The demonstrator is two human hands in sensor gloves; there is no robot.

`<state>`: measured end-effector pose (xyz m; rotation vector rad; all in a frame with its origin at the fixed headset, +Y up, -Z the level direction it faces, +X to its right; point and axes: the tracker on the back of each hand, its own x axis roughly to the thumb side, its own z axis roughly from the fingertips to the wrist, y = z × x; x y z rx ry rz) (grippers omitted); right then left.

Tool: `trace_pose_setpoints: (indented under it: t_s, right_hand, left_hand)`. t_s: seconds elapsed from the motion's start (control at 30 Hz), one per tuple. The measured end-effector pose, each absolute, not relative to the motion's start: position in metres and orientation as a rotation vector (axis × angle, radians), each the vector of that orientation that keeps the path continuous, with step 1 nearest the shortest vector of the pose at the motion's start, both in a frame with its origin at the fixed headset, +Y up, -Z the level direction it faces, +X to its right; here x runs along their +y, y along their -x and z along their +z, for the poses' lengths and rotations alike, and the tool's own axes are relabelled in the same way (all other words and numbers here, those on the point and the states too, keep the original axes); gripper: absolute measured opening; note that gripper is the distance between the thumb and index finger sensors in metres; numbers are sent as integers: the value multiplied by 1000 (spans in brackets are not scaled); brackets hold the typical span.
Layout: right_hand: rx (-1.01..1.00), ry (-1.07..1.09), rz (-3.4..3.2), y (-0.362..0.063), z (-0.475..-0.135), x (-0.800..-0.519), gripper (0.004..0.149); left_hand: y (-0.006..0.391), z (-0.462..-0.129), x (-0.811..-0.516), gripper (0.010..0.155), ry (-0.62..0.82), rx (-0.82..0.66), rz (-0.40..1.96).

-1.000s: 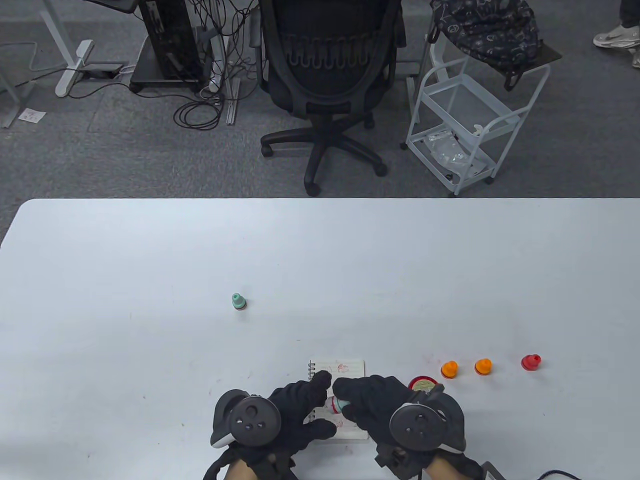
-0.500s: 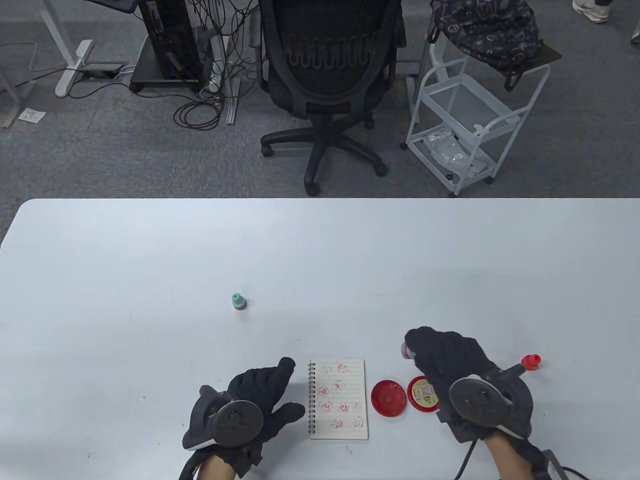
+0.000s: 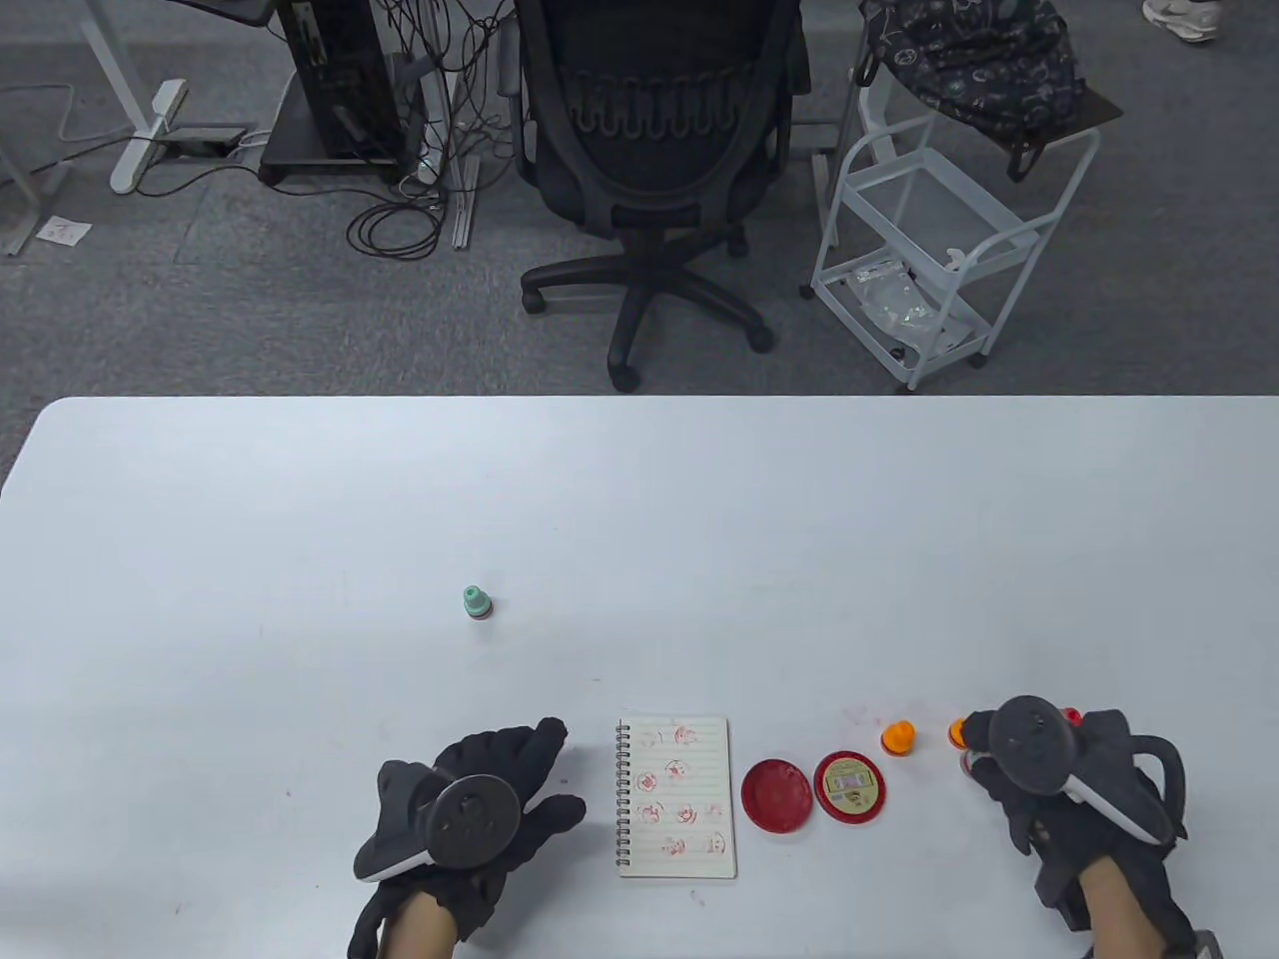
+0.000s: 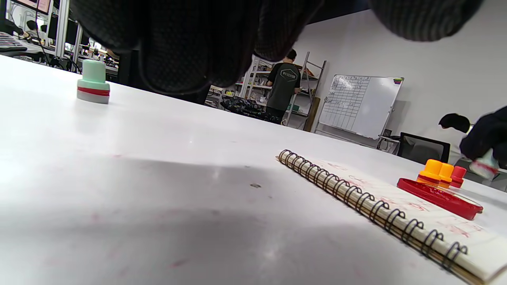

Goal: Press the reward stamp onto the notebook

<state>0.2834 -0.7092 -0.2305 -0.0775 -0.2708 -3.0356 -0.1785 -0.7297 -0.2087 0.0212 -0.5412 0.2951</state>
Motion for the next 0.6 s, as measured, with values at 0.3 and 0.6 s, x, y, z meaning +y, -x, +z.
trace_pose_setpoints:
  t_s: [0.3, 0.6]
  right_hand:
    - [-536, 130, -2892, -260, -234, -732, 53]
    - [-339, 100, -2969, -264, -230, -718, 57]
  left_hand:
    - [180, -208, -729, 80, -11, -536, 295]
    - [179, -209, -729, 80, 11, -525, 284]
